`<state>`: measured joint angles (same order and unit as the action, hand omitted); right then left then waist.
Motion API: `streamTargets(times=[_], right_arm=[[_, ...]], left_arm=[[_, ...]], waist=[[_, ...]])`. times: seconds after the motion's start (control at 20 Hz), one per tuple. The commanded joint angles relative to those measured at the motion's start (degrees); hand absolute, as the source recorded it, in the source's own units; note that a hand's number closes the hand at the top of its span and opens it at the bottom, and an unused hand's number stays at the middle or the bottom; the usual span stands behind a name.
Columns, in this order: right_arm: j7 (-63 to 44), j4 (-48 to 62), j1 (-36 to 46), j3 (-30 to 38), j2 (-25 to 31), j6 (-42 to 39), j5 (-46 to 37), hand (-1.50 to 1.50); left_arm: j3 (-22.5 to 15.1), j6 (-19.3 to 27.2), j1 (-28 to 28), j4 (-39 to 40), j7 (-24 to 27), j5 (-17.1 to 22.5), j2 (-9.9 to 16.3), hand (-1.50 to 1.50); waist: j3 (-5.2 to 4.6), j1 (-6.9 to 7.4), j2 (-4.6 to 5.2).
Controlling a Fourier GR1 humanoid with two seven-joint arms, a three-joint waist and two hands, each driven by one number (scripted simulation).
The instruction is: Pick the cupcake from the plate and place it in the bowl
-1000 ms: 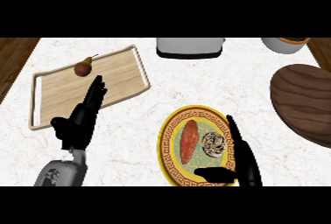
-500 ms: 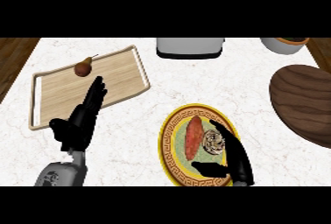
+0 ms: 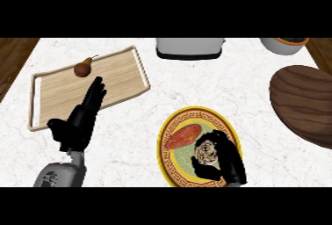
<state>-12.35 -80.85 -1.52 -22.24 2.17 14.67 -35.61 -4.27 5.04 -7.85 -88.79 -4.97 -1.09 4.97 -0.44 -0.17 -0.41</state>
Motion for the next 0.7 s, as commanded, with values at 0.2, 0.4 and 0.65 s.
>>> streamTargets(times=[0.2,0.4,0.65], right_arm=[[22.55,-8.97,-9.87,-2.97,16.39,-18.59,12.74,1.5],[37.32,-15.85,-13.16,-1.85,28.15,-27.38,17.9,1.5],[55.13,-23.3,-19.43,9.11,37.38,-32.6,30.12,1.5]], left_arm=[[0.33,0.59,0.2,-0.45,-1.62,-0.52,0.0,0.0],[1.15,0.2,1.14,-0.28,-0.43,-0.13,0.68,0.0],[2.61,-0.25,0.67,-1.75,-1.72,0.81,1.89,0.0]], waist=[[0.56,-1.13,0.02],[0.5,-1.91,-0.3],[0.5,-2.58,-0.28]])
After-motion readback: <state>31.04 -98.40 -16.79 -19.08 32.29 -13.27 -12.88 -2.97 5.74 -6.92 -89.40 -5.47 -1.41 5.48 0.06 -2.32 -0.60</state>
